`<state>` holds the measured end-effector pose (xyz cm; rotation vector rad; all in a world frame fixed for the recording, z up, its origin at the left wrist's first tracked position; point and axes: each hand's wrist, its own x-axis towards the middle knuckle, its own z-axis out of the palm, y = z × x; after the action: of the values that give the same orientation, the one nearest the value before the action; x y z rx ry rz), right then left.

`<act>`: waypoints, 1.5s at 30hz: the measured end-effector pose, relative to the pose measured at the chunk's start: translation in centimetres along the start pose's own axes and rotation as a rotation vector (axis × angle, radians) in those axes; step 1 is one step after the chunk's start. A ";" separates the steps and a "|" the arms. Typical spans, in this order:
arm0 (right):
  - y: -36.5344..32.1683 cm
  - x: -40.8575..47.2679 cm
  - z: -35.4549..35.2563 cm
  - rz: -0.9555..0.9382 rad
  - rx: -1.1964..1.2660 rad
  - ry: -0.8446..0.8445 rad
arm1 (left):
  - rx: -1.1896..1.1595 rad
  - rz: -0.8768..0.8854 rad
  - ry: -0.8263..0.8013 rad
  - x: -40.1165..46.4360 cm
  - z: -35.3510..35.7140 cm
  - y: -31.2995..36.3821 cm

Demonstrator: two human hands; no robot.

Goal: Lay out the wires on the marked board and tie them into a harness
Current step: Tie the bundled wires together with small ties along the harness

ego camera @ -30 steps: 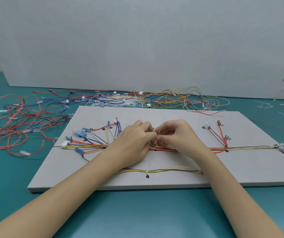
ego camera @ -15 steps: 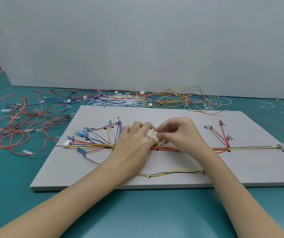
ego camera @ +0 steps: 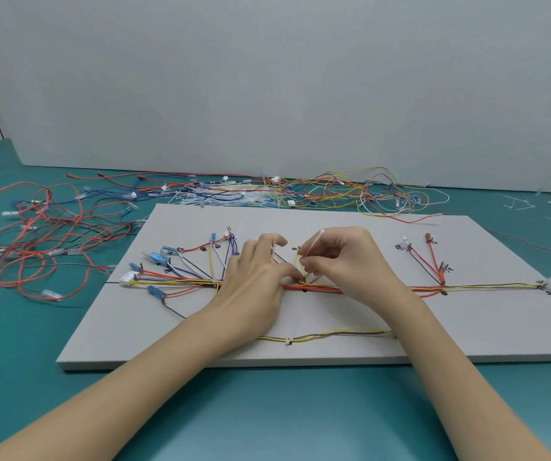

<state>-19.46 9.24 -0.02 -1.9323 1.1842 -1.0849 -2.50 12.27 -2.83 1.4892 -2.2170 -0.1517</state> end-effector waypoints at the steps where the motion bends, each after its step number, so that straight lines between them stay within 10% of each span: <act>1: 0.0 0.0 0.0 -0.005 -0.004 0.001 | -0.030 -0.014 -0.003 0.0 0.1 -0.1; 45: -2.2 3.1 -0.1 -0.080 -0.414 -0.357 | -0.566 -0.557 -0.308 3.4 -0.6 -1.2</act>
<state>-17.90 7.28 2.83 -2.3811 1.1997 -0.5192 -2.28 8.77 -1.65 1.7644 -1.6762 -1.1457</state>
